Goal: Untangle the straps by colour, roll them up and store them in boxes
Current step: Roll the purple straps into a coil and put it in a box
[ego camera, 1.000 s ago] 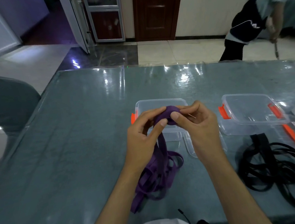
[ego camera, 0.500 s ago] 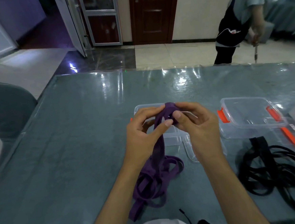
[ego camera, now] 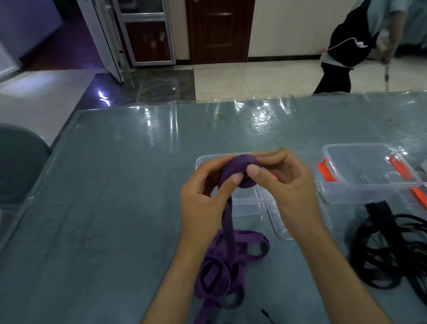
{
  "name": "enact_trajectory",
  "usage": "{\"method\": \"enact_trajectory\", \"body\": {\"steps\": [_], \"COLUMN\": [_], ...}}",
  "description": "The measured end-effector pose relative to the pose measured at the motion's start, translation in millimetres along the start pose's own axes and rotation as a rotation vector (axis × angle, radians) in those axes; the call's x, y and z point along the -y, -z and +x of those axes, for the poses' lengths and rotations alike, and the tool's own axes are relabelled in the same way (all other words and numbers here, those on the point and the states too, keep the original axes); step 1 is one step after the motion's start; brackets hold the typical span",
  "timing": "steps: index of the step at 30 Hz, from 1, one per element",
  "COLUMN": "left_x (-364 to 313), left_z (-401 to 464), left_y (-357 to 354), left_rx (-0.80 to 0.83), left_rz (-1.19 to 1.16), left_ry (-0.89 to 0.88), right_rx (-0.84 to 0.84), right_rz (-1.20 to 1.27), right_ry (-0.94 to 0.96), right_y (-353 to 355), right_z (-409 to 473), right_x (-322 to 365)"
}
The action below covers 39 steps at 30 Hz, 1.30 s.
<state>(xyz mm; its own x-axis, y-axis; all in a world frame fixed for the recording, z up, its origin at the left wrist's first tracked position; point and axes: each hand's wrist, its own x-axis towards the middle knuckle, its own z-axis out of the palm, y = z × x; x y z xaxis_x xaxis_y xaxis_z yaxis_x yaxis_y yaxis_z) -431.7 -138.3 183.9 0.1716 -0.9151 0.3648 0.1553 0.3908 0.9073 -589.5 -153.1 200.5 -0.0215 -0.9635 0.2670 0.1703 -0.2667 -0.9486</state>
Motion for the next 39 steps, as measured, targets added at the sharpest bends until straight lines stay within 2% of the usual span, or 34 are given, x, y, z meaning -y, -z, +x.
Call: {"method": "enact_trajectory", "body": {"steps": [3,10,14,18,23,27,34,39], "left_x": [1.6,8.4,6.5,-1.1,-5.0,-10.5,-20.2,-18.8], "left_z": [2.1,15.3,14.4,16.3,16.3,22.3,32.3,29.5], "left_y": [3.2,17.7,14.7,13.8,12.3,15.0,36.2,31.6], "left_rx": [-0.031,0.123,0.084,0.093,0.054,0.142,0.353,0.298], "left_rz": [0.002,0.101,0.04,-0.071,-0.007,0.037,0.19,0.218], "left_ry": [0.011,-0.059,0.021,0.022,0.063,0.137,0.239,0.194], "right_rx": [0.006,0.068,0.065,0.082,0.051,0.093,0.132,0.116], "right_rz": [-0.038,-0.018,-0.053,0.044,-0.126,-0.161,-0.238,-0.214], "right_ry": [-0.02,0.017,0.021,-0.005,-0.009,0.055,0.04,0.062], "right_y": [3.8,6.0,8.1,1.0,7.0,3.8,4.8,0.2], "right_z": [3.5,4.4,7.2,4.0,6.5,5.8,1.8,1.6], "right_x": [2.5,2.8,8.9,4.2,8.0,14.9,15.5,14.4]}}
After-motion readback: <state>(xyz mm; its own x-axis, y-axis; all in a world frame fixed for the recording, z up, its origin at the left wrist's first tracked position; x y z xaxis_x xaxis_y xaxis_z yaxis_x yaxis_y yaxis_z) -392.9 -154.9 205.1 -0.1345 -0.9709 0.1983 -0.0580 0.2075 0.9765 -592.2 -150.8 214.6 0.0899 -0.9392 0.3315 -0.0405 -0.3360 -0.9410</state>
